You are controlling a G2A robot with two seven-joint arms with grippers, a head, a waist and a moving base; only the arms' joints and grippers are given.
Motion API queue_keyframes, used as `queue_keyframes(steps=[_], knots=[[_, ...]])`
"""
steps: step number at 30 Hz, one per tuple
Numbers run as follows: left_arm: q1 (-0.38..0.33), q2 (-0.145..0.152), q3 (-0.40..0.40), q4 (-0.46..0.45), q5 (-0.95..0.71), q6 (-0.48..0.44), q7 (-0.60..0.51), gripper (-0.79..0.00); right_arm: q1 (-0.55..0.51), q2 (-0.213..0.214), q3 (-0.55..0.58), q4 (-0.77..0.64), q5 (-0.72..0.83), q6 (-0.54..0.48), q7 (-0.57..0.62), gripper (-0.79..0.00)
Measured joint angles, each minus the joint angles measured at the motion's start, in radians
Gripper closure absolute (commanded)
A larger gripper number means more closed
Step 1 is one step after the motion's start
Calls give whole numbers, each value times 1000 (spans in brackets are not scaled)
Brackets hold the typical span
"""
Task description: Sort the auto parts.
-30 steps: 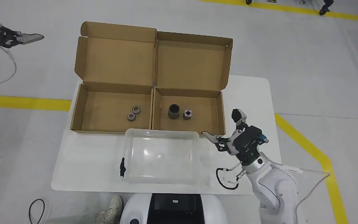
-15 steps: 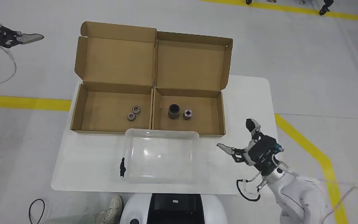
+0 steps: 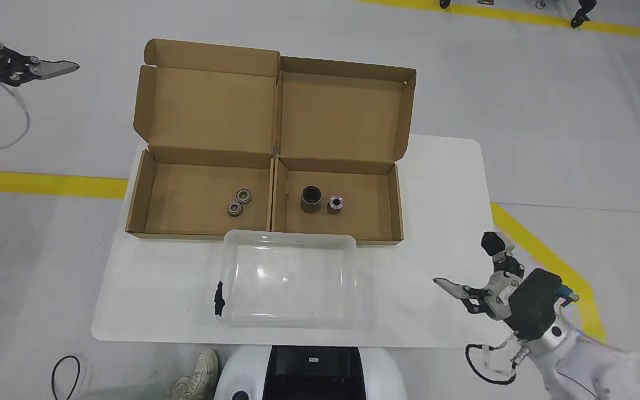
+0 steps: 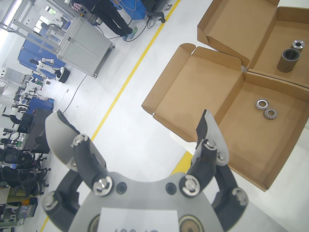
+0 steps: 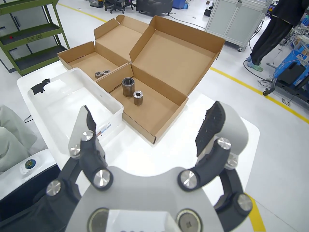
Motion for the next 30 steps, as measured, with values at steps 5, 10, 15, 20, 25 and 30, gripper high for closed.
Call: queue_keyframes(steps=[5,10,15,20,25,30], knots=[[0,0,0,0,0,0,0,-784,-13,8,32,-6,5,-42,-46,-785],[0,0,0,0,0,0,0,-784,-12,8,32,-6,5,-41,-45,-785],[0,0,0,0,0,0,0,-785,-12,8,32,-6,5,-41,-45,-785],[0,0,0,0,0,0,0,-784,-12,8,32,-6,5,-41,-45,-785],[0,0,0,0,0,0,0,-785,-12,8,32,-6,5,-41,-45,-784],[0,0,0,0,0,0,0,-784,-12,8,32,-6,5,-41,-45,-785]])
